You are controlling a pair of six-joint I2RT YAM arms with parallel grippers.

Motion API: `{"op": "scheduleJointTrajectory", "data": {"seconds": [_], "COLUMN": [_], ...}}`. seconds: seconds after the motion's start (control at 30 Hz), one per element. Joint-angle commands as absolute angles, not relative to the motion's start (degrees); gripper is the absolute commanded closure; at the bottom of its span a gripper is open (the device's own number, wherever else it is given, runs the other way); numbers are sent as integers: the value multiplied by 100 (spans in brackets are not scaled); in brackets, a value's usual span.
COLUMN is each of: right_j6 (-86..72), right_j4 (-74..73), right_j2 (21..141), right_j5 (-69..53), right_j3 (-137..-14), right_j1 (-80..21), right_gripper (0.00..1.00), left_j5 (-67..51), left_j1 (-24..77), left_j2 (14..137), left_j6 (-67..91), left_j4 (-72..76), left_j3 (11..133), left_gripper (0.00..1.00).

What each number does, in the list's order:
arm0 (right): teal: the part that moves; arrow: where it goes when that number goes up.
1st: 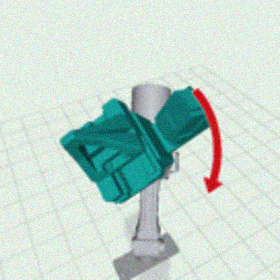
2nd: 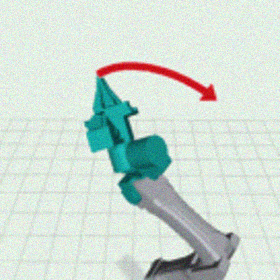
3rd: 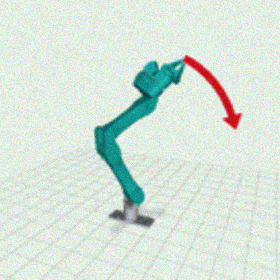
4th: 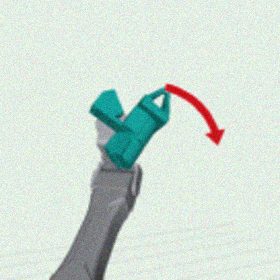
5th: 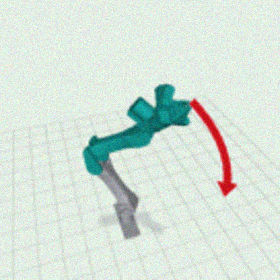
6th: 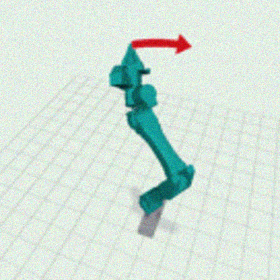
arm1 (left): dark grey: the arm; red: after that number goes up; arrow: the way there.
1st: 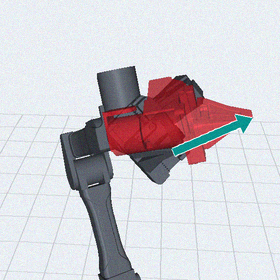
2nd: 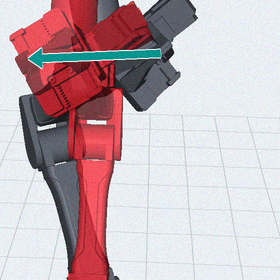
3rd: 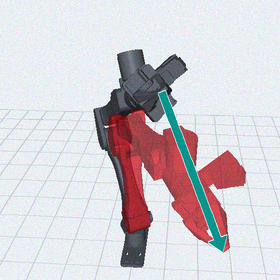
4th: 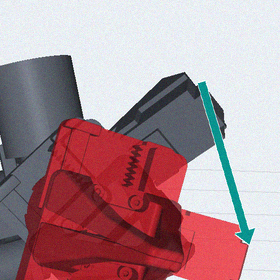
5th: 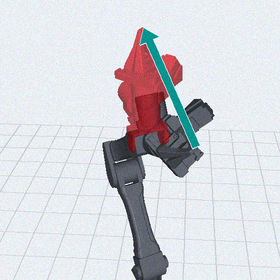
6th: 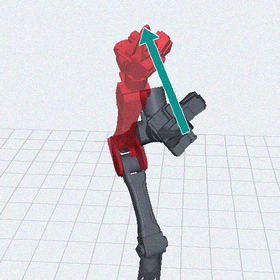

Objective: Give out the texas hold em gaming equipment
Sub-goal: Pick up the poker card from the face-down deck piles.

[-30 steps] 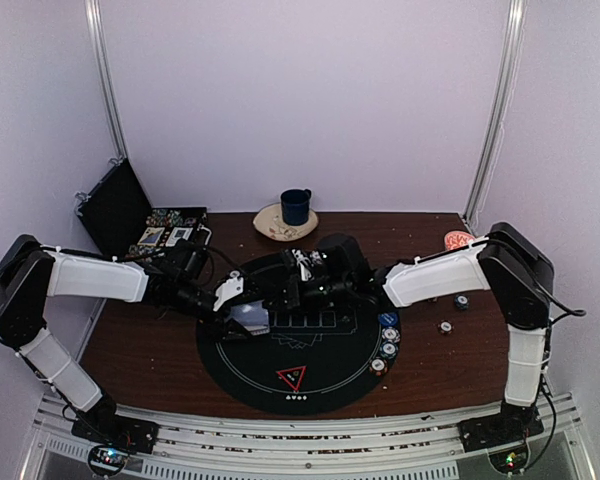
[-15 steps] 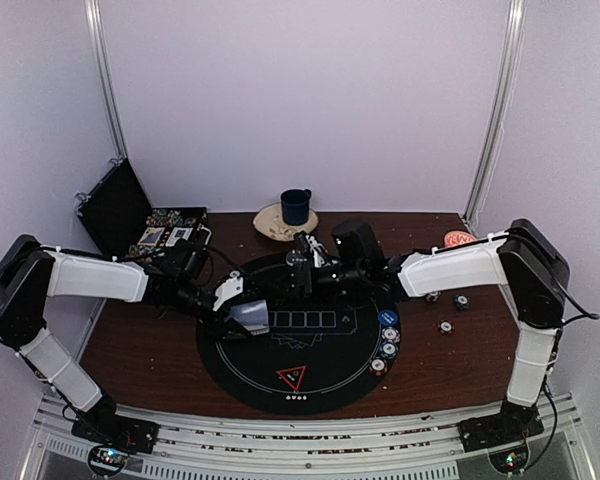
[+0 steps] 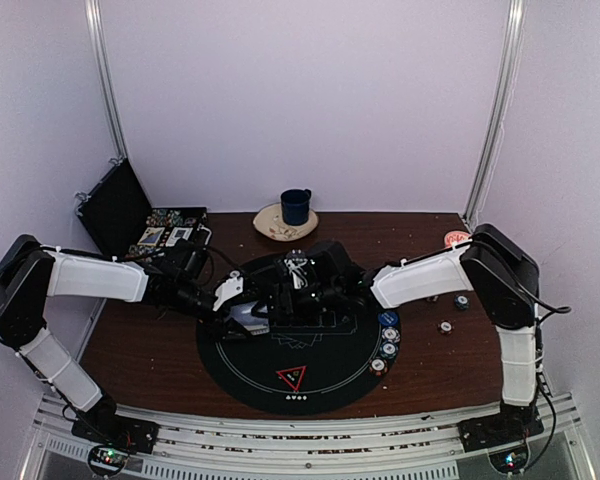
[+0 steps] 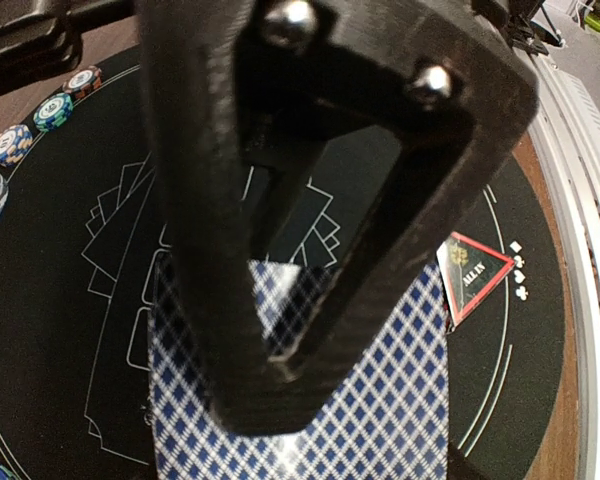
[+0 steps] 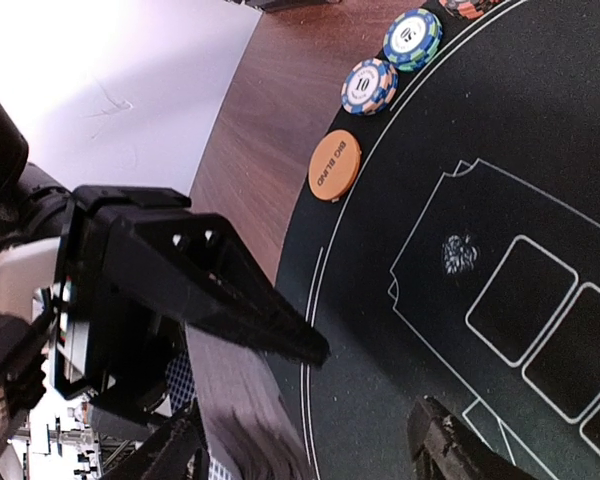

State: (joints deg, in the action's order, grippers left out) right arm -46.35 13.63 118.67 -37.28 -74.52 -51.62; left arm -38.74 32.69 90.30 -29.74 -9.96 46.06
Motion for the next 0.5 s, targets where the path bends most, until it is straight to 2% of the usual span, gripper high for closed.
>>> {"op": "scheduleJointTrajectory", "data": {"seconds": [0.0,0.17,0.47], "right_j6": [-4781,-4648,-4347], "right_j4": [1498,1131,716], "right_j2": [12119,12186,11884], "right_j5": [-3695,-3425,-3094], "right_j3": [-7774,-7839,-7701], "right_j1": [-5168,-5172,-5134], "right_gripper": [31,33,47], "left_j5": [-4035,-4034,-4034], "left_j1": [3266,3261,3262], "left_j2": [8929,8930,8936], "left_j6": [-3054,-3058,-3050], "left_j4": [-800,-795,-800], "left_j3": [4605,4605,4605], "left_gripper": [99,99,99]}}
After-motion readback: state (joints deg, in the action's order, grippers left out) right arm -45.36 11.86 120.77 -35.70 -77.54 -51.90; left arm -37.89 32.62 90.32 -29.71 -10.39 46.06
